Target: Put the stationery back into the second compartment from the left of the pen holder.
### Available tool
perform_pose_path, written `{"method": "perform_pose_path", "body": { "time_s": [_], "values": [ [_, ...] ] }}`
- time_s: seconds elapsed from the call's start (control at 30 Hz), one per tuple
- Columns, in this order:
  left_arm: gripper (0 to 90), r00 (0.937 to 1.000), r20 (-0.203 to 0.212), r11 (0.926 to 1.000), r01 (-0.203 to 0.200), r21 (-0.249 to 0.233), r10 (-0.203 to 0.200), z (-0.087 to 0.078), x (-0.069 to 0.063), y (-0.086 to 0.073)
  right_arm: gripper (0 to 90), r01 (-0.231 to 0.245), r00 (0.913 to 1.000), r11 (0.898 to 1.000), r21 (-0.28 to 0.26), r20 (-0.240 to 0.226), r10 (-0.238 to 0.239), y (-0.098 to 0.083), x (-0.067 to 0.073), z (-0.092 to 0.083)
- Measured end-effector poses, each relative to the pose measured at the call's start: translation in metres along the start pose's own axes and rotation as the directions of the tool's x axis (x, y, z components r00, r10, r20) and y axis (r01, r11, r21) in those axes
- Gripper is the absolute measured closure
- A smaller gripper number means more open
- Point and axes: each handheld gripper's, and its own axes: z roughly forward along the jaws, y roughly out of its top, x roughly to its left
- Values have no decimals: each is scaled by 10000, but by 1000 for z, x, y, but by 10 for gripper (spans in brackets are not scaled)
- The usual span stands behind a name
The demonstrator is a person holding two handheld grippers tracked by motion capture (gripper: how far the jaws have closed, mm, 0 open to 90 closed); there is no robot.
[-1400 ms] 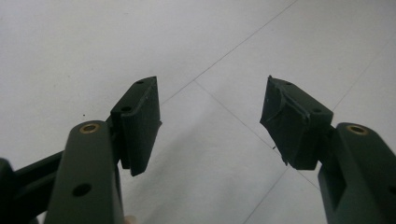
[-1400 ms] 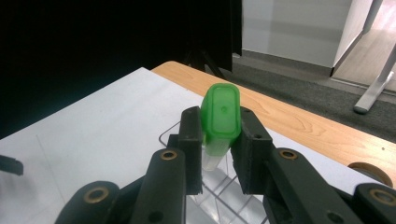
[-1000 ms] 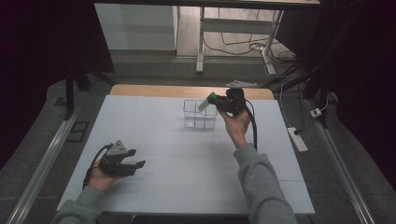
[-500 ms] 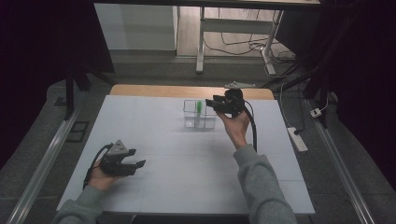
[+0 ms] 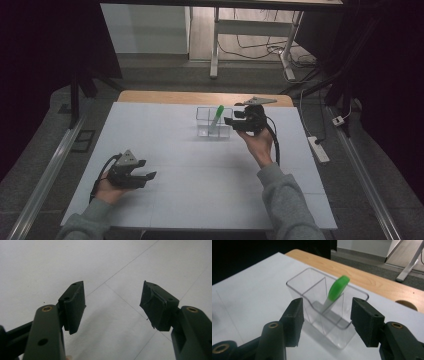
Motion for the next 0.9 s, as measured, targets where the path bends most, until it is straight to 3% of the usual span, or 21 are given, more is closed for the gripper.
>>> {"method": "perform_pose_path", "body": {
  "time_s": [0.23, 0.7, 0.9],
  "values": [
    [358, 10000, 25, 10000, 0, 20, 0, 0, 0, 0, 427, 254, 9997, 9992, 324, -48, -253, -21, 6, -18],
    [351, 9999, 56, 10000, 92, 21, -92, 0, 1, 0, 418, 101, 9996, 9964, 837, -265, -79, -76, 9, -61],
    [351, 10000, 61, 9999, 52, 90, -52, 1, 1, 0, 414, 58, 9999, 9938, 1108, -128, -45, -101, 8, -79]
  ]
}}
